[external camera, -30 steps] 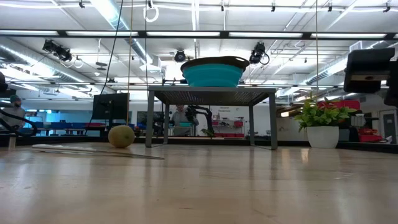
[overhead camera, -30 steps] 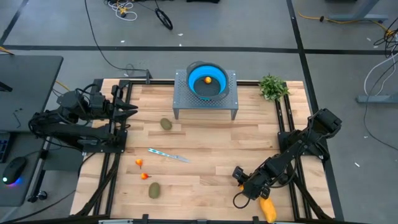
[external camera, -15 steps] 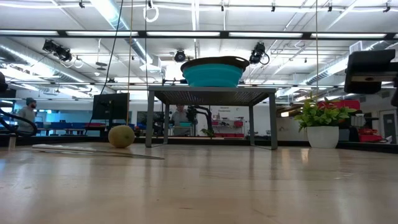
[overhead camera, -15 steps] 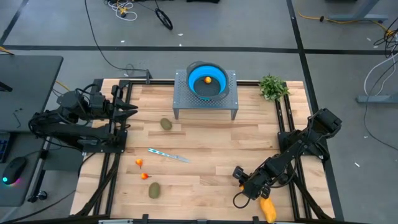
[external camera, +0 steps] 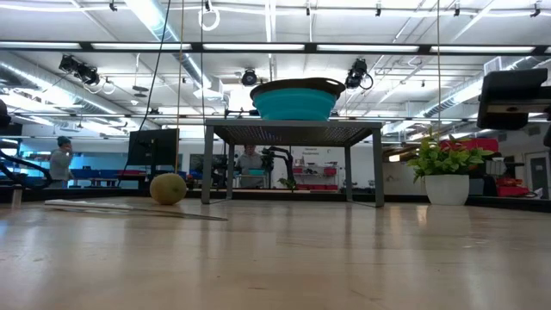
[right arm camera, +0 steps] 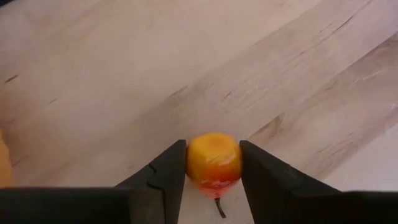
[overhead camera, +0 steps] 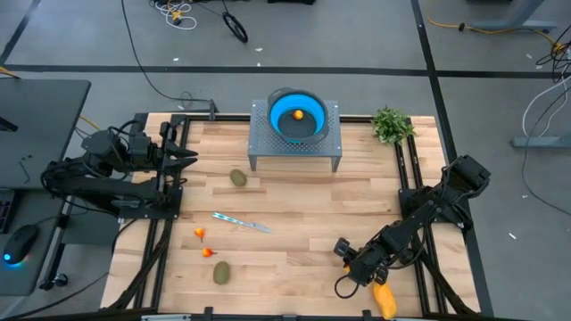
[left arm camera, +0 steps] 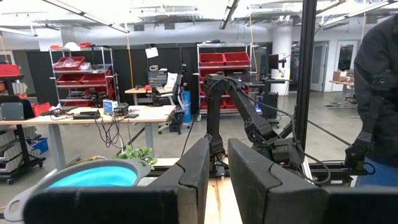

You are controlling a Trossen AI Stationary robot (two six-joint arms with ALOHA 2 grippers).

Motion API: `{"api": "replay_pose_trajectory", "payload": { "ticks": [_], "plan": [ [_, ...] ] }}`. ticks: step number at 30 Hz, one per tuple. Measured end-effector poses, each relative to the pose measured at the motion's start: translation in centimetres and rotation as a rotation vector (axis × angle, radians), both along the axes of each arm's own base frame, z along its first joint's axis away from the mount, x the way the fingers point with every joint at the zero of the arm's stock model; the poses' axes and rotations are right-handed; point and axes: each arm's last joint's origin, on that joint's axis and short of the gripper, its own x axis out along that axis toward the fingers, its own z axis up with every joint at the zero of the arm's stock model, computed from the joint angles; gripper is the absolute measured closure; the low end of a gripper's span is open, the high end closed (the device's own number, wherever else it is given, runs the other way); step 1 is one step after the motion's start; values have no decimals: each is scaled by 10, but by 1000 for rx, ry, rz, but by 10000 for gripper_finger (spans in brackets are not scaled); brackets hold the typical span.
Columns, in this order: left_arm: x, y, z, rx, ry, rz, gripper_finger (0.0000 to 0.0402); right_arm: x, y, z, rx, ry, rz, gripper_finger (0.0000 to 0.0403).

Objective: Pick & Place Fruit
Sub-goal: Put the peach into the blue bin

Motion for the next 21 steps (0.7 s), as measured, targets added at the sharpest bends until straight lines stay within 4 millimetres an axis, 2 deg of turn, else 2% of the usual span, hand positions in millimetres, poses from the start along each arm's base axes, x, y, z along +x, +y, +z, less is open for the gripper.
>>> {"api": "replay_pose_trajectory", "payload": {
  "ticks": [10,21],
  "plan": [
    [0,0,0,0,0,0,334,-6,-1,35,88,-100,13,259],
    [0,0,0,0,0,0,334,-6,-5,51,122,-144,-2,259]
  ]
}}
